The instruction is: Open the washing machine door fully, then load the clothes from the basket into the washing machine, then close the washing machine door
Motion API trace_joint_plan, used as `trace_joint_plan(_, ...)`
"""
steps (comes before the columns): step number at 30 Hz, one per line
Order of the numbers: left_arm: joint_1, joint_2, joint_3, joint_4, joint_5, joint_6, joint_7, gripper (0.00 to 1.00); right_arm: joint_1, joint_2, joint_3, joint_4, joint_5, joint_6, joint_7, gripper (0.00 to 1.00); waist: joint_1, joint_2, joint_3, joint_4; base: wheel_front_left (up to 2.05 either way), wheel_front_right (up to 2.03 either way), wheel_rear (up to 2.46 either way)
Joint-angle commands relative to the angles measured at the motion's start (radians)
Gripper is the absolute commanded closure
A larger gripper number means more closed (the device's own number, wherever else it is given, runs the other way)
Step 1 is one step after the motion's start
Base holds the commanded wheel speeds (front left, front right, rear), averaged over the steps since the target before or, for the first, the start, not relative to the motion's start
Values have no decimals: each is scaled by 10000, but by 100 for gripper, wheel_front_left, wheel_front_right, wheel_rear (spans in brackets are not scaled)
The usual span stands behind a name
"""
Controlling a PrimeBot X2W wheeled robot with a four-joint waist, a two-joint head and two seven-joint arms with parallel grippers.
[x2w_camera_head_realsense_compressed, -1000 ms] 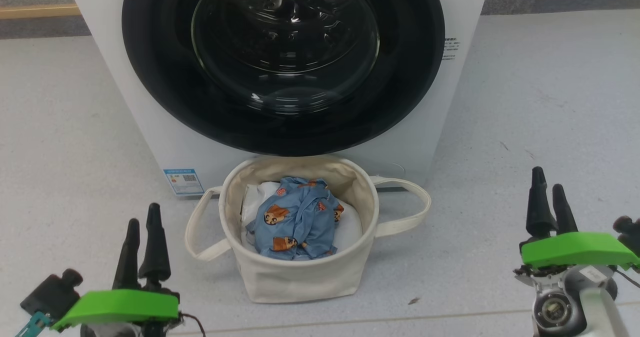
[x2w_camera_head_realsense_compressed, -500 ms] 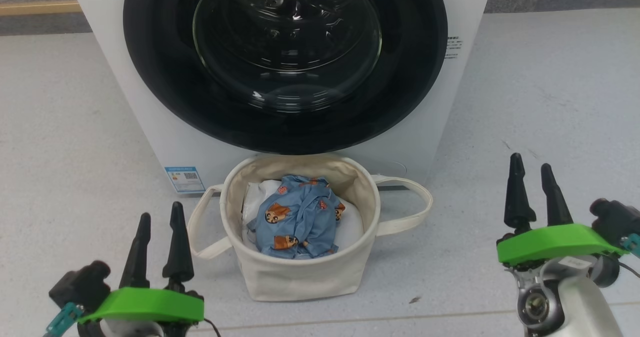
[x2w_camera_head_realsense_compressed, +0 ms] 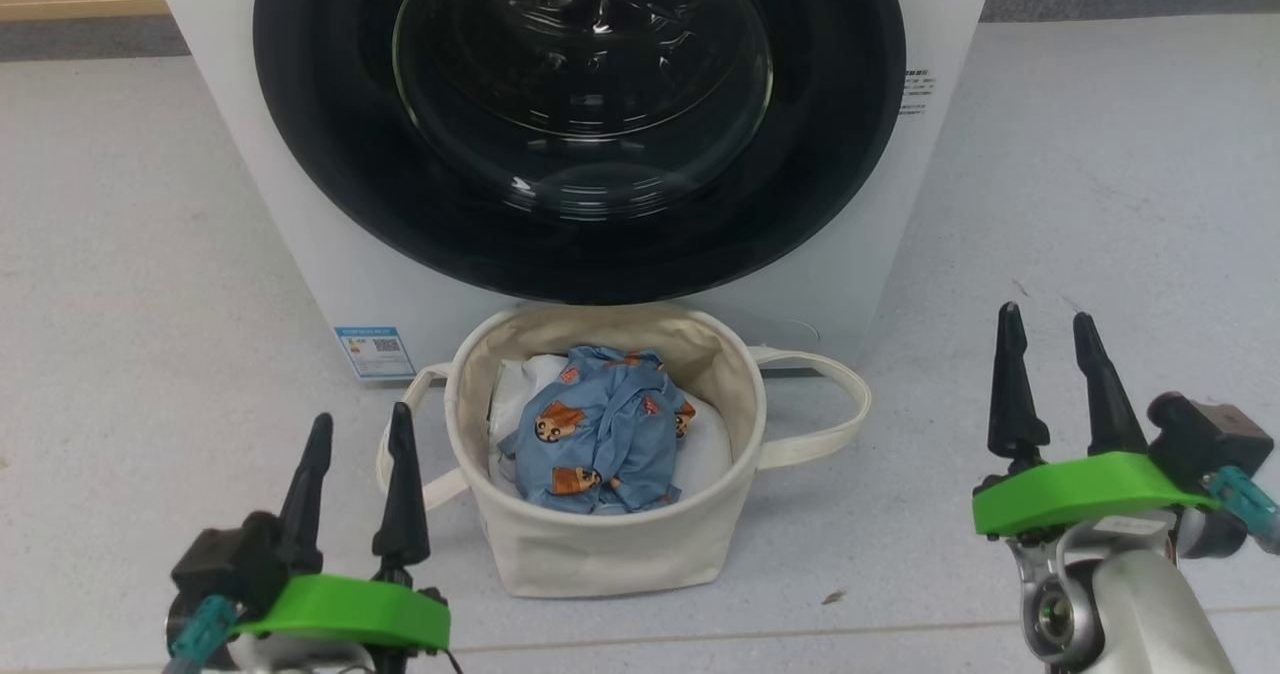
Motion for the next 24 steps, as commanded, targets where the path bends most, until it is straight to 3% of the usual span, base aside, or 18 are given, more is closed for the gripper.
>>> trace_joint_plan(1, -489, 128, 219, -321, 344, 112, -150, 0, -541, -76, 228, -318, -337, 0, -144, 0, 0, -1, 4, 5, 0, 0, 0)
trace_joint_plan(19, -602, 144, -387, 568, 2302, 603, -677, 0, -371, -93, 495, 473, -2302, 0, -671, 0, 0, -1, 79, 60, 0, 0, 0)
trace_joint_plan(24, -628, 147, -529, 962, 2348, 657, -747, 0, -335, -95, 347, 1103, -1981, 0, -741, 0, 0, -1, 112, 91, 0, 0, 0)
